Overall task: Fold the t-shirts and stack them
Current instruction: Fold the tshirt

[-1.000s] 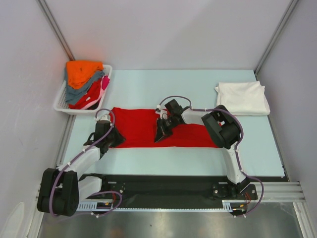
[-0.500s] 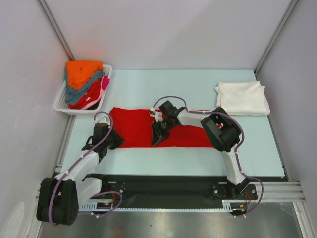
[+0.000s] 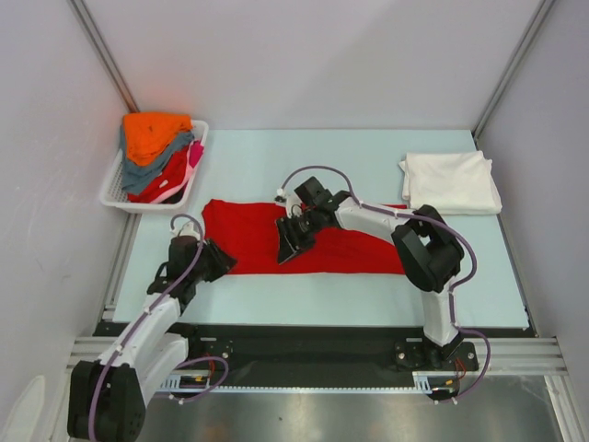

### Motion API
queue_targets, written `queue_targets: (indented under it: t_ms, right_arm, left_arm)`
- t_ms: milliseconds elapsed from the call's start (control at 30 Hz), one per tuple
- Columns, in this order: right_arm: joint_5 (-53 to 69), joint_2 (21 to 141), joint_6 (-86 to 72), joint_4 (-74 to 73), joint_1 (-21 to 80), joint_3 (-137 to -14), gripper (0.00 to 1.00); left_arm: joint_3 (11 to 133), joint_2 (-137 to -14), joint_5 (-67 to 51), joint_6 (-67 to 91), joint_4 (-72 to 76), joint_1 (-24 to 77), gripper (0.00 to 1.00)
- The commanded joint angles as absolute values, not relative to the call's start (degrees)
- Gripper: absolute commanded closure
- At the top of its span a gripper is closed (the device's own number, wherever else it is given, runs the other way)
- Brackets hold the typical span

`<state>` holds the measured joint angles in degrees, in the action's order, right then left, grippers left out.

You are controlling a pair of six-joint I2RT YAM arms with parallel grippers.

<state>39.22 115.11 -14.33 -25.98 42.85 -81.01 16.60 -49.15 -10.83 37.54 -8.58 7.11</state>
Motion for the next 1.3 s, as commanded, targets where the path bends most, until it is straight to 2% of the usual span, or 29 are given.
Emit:
queue_targets:
  t_ms: [0, 100, 267, 733, 1000, 1133, 1267]
  right_arm:
    - [37.7, 111.4, -15.8, -24.7, 42.5, -84.5, 0.52]
    - [39.5, 112.7, -19.4, -20.5, 42.6, -85.7, 0.50]
    - [39.0, 115.9, -26.2, -10.1, 43.2, -86.0, 0.38]
    - [40.0, 126.6, -52.1, 32.9, 43.3, -76.1, 0.37]
    - [43.4, 128.1, -57.8, 40.4, 45.1, -70.6, 0.38]
    - [45.5, 124.4, -60.4, 45.0, 46.6, -64.2, 0.38]
    - [44.7, 117.5, -56.1, 41.0, 50.4, -58.5, 0.39]
  left_arm:
    - [16.6, -45.4, -10.2, 39.7, -8.9, 6.9, 0.65]
    - [18.4, -44.0, -8.2, 40.2, -8.9, 6.7, 0.57]
    - [27.7, -49.7, -4.8, 38.2, -12.4, 6.4, 0.56]
    - [37.3, -74.5, -2.8, 44.2, -2.5, 6.3, 0.57]
    - [42.3, -87.9, -4.2, 45.3, -2.2, 6.3, 0.60]
    - [44.6, -92.5, -4.9, 44.6, -3.9, 6.3, 0.62]
    - [44.8, -93.5, -4.7, 44.6, -3.4, 6.3, 0.62]
